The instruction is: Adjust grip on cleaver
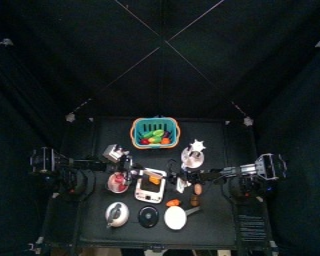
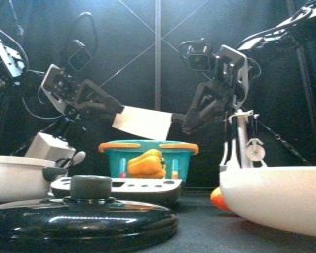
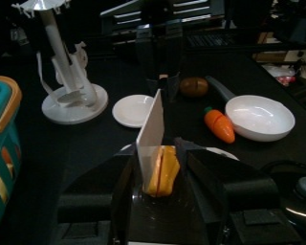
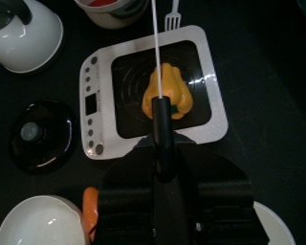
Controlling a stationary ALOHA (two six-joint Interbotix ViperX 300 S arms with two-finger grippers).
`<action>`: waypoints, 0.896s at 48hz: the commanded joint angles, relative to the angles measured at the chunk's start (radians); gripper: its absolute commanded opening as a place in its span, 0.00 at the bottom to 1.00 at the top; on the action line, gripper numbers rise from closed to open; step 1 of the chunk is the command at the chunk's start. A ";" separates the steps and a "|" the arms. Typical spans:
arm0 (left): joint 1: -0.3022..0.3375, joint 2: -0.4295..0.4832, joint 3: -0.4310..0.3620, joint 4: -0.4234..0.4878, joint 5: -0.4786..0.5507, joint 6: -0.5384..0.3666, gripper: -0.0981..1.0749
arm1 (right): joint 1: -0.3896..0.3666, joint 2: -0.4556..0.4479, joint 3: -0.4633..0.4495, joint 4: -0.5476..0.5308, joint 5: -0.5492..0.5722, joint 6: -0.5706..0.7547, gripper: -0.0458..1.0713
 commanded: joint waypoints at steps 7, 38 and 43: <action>0.002 -0.021 -0.026 0.005 0.029 -0.081 0.73 | 0.005 -0.012 -0.043 0.021 0.043 0.002 0.37; 0.017 -0.032 -0.017 0.086 0.031 -0.172 0.73 | 0.005 -0.101 -0.078 0.063 0.178 -0.002 0.37; 0.032 -0.032 -0.006 0.086 0.031 -0.172 0.73 | 0.011 -0.104 -0.074 0.084 0.183 -0.002 0.37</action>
